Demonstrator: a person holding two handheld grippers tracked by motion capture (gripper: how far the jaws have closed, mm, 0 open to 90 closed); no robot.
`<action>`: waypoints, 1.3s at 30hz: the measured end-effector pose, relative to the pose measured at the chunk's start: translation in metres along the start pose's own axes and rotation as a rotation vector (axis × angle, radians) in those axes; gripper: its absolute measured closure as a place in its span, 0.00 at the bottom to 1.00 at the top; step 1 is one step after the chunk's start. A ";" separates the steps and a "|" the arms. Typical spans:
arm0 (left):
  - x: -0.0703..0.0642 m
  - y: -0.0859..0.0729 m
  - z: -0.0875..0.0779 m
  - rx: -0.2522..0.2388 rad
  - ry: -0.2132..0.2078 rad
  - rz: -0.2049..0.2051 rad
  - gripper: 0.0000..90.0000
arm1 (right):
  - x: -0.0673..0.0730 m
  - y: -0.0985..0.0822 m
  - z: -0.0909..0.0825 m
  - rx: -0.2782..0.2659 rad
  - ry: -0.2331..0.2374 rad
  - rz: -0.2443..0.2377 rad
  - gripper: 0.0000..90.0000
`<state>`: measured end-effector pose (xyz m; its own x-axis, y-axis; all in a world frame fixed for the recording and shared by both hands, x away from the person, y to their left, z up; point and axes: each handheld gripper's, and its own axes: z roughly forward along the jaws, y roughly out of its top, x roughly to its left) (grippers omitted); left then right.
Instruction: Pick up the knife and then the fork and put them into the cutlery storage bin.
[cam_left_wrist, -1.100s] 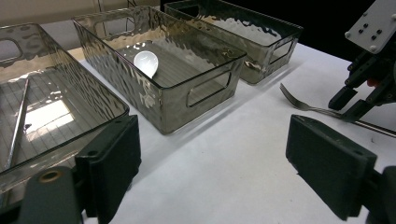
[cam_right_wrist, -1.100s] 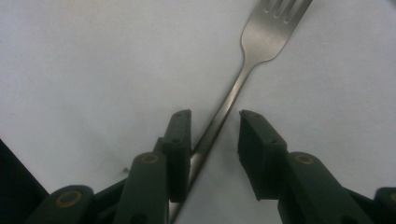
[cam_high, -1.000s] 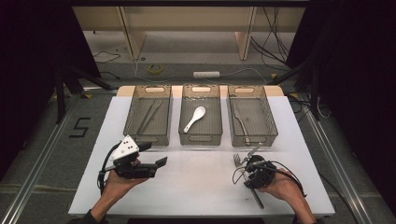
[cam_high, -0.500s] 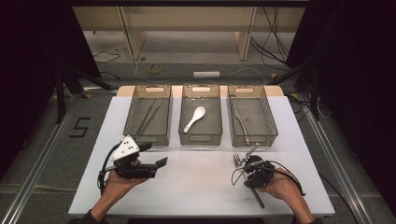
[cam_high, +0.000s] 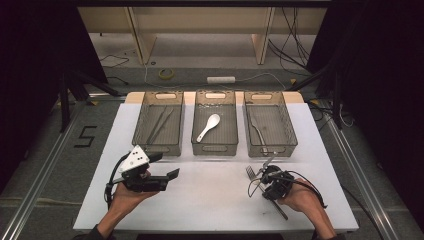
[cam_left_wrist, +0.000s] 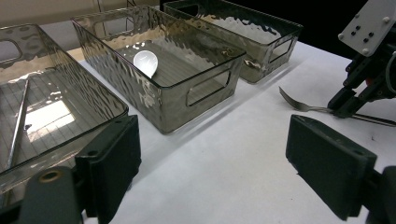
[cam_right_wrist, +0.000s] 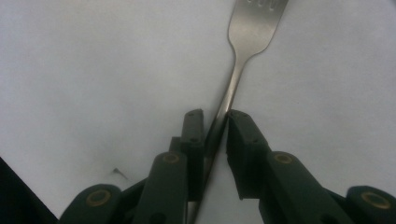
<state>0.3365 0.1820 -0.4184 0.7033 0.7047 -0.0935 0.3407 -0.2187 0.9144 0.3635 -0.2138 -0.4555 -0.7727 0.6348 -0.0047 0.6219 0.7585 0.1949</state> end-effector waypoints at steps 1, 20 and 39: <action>0.000 0.000 0.000 0.000 0.000 0.000 0.19 | 0.000 0.000 0.000 0.001 -0.001 -0.002 0.87; 0.000 0.000 0.000 0.000 0.002 0.003 0.19 | 0.003 0.002 0.000 0.009 -0.028 -0.059 0.94; 0.000 0.000 0.000 -0.001 0.004 0.003 0.19 | -0.002 0.001 -0.022 -0.106 -0.010 -0.084 0.95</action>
<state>0.3366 0.1822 -0.4183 0.7017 0.7068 -0.0895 0.3380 -0.2197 0.9151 0.3630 -0.2177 -0.4334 -0.8200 0.5713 -0.0356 0.5373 0.7896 0.2964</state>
